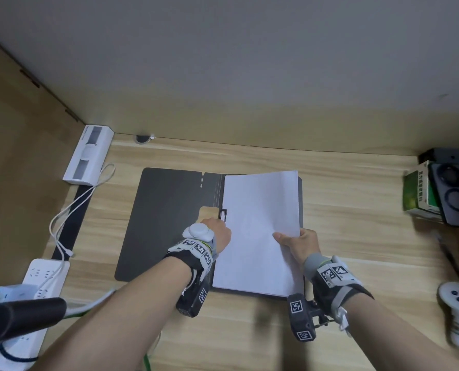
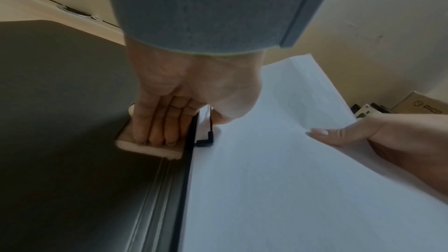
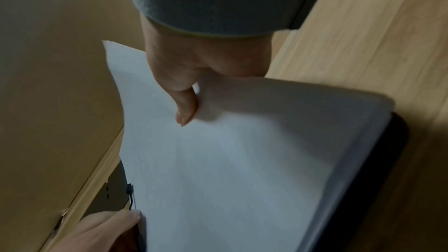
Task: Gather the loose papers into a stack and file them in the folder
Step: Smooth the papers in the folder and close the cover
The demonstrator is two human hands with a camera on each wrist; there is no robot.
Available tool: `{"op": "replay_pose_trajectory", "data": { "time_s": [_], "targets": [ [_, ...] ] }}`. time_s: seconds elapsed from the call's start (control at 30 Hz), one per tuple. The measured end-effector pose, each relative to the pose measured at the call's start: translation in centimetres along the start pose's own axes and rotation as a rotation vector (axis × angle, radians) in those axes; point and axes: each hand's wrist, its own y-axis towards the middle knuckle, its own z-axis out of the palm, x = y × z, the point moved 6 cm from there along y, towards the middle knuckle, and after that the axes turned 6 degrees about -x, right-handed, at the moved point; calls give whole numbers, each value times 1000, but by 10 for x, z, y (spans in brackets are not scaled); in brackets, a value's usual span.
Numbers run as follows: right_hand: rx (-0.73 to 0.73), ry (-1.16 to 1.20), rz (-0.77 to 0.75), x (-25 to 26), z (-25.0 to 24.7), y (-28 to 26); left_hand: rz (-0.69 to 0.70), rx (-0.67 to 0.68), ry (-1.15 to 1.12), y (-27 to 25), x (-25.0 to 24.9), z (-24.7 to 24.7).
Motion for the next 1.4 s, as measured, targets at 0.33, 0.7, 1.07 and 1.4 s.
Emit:
{"op": "replay_pose_trajectory", "data": {
  "time_s": [0.33,0.7,1.07,1.4],
  "targets": [
    [-5,-223,109,-11,1,23,27,-97,68,8,0,11],
    [-354,-156,-117,5,-42,11,51,-161,134,-1,6,2],
    [45,-120,-141,13,43,-27,-12,-234,25,-42,102,-31],
    [197,-244,-91,-36,86,-50,-406,-402,-9,-69,236,-3]
  ]
}}
